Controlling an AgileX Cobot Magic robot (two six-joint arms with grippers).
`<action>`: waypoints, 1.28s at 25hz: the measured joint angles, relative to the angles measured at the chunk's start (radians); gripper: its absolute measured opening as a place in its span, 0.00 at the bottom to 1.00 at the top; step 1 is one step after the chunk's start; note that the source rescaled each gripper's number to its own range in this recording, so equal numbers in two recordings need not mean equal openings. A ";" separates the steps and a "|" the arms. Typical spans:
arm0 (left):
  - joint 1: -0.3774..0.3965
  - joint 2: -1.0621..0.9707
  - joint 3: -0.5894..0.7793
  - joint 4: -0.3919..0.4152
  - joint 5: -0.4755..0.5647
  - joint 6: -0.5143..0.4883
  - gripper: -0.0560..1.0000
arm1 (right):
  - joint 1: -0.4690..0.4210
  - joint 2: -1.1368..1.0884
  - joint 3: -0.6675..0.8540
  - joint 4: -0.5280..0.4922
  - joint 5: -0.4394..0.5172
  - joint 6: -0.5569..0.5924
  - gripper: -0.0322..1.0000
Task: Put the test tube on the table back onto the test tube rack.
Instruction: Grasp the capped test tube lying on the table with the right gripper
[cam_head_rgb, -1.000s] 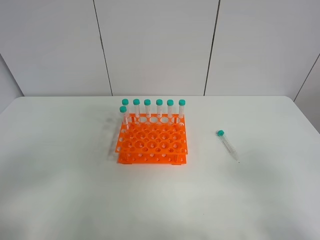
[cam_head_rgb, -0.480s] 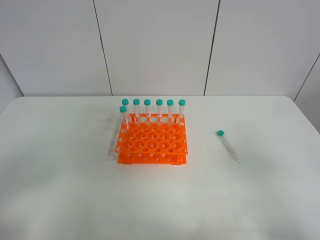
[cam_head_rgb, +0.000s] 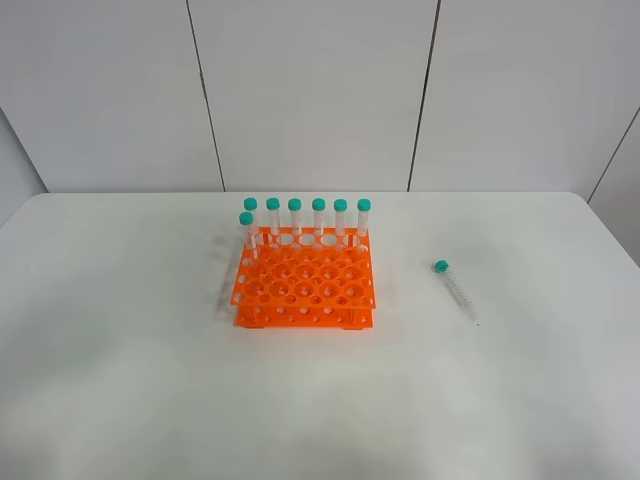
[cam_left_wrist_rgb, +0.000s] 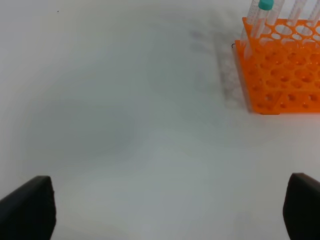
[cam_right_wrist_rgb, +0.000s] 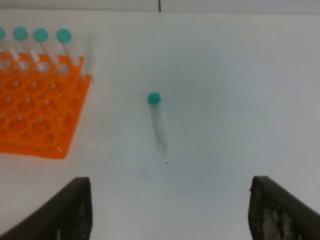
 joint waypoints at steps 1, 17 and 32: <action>0.000 0.000 0.000 0.000 0.000 0.000 1.00 | 0.000 0.029 -0.020 0.001 0.004 -0.011 0.86; 0.000 0.000 0.000 0.000 0.000 0.000 1.00 | 0.000 0.563 -0.378 0.023 0.084 -0.051 0.86; 0.000 0.000 0.000 0.000 0.000 0.000 1.00 | 0.000 0.921 -0.444 0.016 0.114 -0.052 0.86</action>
